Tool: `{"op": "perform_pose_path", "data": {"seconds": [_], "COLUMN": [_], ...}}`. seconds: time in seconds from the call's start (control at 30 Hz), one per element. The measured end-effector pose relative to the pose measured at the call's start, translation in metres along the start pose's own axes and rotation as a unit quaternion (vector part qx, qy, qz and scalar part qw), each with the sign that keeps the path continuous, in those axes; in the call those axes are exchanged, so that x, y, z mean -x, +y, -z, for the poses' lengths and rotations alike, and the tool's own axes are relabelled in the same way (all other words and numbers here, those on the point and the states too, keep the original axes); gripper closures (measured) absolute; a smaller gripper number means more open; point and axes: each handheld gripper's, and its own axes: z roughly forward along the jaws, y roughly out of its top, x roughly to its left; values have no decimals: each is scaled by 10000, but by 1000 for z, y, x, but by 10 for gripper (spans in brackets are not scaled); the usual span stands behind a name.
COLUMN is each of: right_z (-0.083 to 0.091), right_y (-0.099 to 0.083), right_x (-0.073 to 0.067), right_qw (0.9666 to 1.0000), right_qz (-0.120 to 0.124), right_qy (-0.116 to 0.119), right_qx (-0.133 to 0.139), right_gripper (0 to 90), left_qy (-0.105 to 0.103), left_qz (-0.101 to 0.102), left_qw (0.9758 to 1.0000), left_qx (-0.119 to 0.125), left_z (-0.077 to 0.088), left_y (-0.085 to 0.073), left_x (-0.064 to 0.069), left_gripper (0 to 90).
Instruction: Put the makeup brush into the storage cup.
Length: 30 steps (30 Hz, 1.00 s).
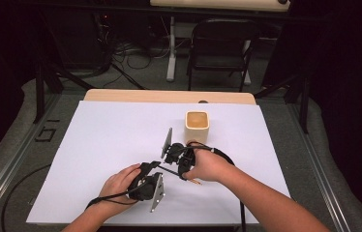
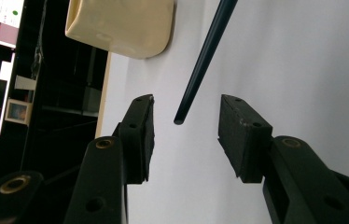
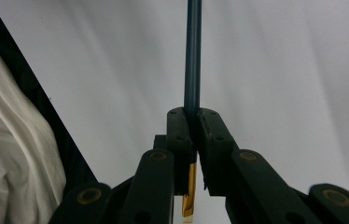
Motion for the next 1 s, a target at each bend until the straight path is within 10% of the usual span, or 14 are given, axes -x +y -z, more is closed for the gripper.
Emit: {"op": "perform_pose_path", "data": {"seconds": [1.0], "right_z": [1], "right_y": [12], "right_x": [-12], "right_qw": [9995], "right_qz": [247], "right_qy": [128], "right_qx": [-166], "right_gripper": [835], "left_qy": [83], "left_qz": [-453], "left_qw": [9989], "left_qx": [-40], "left_z": [-1], "left_y": [2], "left_x": [8], "left_gripper": [759]}}
